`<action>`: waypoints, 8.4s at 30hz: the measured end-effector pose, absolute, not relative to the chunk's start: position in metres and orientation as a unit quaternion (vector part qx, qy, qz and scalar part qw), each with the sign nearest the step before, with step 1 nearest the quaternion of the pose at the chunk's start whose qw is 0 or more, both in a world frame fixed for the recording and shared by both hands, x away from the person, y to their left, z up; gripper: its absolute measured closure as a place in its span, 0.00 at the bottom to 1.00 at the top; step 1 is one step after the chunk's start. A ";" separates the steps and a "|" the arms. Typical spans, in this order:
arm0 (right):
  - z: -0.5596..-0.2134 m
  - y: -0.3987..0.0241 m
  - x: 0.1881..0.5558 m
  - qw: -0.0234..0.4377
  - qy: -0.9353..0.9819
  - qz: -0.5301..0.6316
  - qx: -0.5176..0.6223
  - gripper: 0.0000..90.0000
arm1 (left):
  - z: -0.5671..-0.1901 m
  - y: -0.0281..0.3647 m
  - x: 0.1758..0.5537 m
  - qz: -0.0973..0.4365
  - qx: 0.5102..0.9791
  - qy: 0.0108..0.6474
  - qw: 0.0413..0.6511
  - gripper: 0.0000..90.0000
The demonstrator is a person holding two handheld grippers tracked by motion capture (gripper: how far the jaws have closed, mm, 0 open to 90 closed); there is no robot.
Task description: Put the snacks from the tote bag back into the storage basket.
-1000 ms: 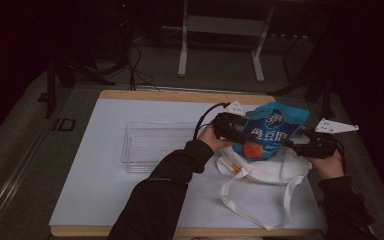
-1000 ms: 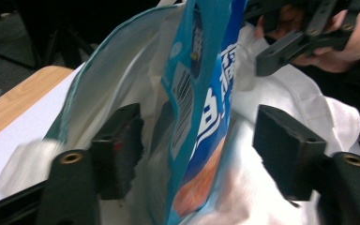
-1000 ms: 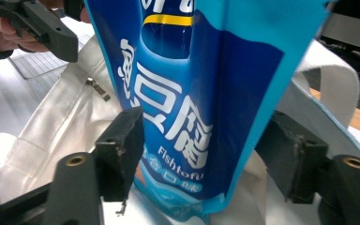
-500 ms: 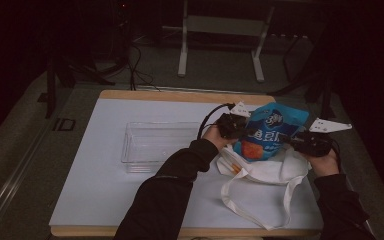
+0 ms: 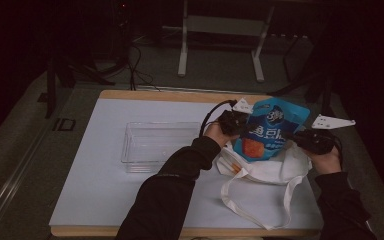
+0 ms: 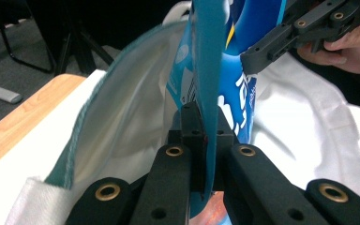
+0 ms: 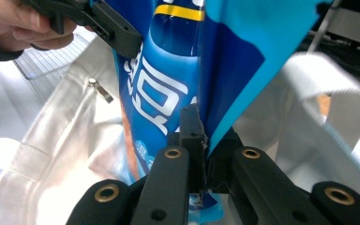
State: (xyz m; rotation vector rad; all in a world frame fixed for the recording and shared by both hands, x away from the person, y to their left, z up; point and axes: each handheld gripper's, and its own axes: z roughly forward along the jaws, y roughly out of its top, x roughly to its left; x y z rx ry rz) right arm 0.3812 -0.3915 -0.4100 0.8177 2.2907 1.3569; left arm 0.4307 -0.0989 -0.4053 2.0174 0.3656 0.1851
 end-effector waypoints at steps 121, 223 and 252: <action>-0.414 -0.105 0.398 0.041 0.840 0.533 0.096 0.99 | -0.417 0.209 0.356 0.119 0.793 0.265 0.535 1.00; -0.427 -0.215 0.317 0.085 0.833 0.529 0.136 0.16 | -0.446 0.169 0.234 0.082 0.804 0.209 0.551 0.00; -0.456 -0.265 0.273 0.104 0.841 0.508 0.155 0.16 | -0.470 0.103 0.239 0.003 0.834 0.151 0.531 0.00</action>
